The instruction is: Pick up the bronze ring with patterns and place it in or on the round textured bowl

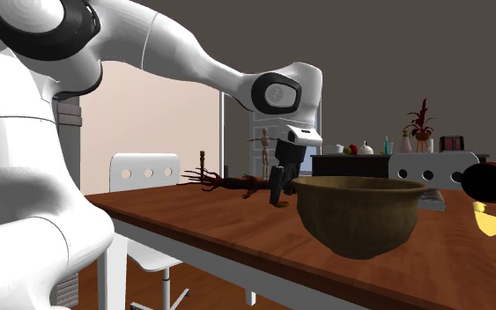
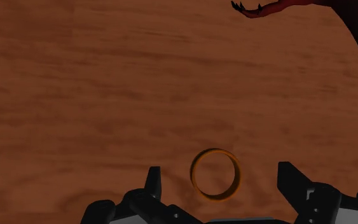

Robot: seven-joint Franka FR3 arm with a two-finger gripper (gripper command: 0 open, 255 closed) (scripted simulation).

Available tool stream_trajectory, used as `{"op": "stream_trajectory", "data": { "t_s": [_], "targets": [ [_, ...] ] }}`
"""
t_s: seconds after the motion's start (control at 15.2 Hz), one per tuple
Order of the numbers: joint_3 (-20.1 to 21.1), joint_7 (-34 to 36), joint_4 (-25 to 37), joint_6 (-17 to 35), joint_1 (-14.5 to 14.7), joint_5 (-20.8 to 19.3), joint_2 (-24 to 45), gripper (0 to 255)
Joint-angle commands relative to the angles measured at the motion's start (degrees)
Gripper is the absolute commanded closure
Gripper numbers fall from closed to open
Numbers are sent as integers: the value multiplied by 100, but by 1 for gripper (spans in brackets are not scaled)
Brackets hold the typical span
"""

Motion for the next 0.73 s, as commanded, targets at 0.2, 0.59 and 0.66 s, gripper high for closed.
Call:
{"op": "stream_trajectory", "data": {
  "t_s": [0.2,0.59,0.66],
  "targets": [
    [2,0,-8,9,1,2,-1,0],
    [2,-2,-11,10,1,2,-2,255],
    [1,-3,-12,10,1,3,-3,255]
  ]
}}
